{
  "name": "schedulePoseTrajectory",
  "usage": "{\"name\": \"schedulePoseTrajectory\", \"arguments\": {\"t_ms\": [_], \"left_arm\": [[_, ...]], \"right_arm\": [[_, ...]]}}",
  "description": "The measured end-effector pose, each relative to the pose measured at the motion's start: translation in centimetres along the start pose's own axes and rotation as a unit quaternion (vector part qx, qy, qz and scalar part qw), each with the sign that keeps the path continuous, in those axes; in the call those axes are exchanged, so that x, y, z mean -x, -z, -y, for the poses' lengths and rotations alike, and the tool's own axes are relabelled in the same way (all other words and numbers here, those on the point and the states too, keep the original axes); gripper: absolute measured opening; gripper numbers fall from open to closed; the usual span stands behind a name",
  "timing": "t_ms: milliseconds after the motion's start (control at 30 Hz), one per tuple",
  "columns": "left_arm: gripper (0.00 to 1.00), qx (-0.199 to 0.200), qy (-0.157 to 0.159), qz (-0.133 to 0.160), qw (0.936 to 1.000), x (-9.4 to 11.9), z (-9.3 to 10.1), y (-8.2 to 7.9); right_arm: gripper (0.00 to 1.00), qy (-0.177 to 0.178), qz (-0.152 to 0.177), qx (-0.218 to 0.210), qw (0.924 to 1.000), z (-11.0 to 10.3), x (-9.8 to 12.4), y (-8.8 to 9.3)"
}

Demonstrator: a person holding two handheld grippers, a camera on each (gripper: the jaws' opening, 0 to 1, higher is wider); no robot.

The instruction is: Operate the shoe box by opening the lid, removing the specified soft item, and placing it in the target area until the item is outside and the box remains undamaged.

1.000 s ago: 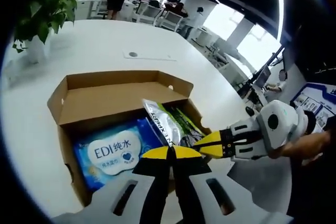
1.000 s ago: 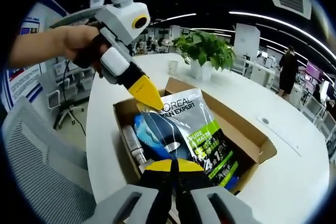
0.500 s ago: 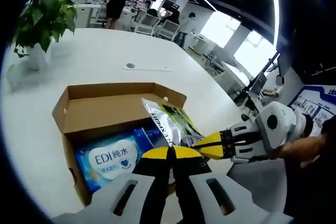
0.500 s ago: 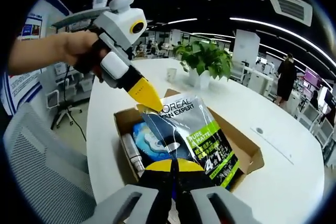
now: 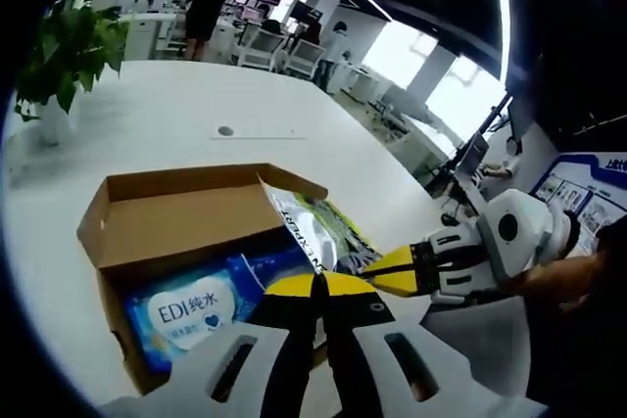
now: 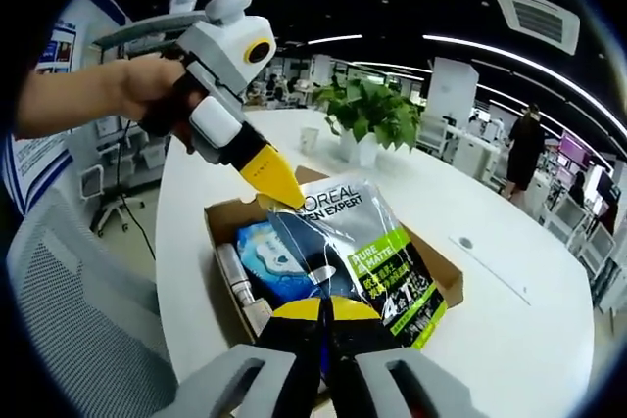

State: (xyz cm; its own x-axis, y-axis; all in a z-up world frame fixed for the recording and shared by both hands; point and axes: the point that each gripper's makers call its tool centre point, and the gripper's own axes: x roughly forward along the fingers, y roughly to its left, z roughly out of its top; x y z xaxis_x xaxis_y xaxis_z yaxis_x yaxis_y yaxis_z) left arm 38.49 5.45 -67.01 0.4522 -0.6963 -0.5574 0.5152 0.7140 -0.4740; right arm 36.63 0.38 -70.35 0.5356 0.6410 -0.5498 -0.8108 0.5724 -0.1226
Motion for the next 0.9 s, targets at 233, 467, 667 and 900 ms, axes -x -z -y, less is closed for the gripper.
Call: {"name": "schedulePoseTrajectory", "arguments": {"t_ms": [233,467,667,900], "left_arm": [[0.0,-0.003,0.01,-0.004,0.9999,-1.3,0.8,-0.2],[0.0,-0.009,0.019,-0.012,0.9997,-3.1,1.5,-0.1],[0.0,-0.021,0.022,-0.023,0.9993,-4.6,2.3,0.3],[0.0,-0.035,0.022,-0.034,0.9985,-6.1,3.1,0.6]], "right_arm": [[0.0,0.013,-0.003,-0.004,0.9999,0.9,1.0,0.8],[0.0,0.024,-0.011,-0.011,0.9996,1.7,1.9,2.2],[0.0,0.032,-0.02,-0.019,0.9991,2.6,2.6,3.7],[0.0,0.039,-0.027,-0.027,0.9985,3.4,3.2,4.9]]}}
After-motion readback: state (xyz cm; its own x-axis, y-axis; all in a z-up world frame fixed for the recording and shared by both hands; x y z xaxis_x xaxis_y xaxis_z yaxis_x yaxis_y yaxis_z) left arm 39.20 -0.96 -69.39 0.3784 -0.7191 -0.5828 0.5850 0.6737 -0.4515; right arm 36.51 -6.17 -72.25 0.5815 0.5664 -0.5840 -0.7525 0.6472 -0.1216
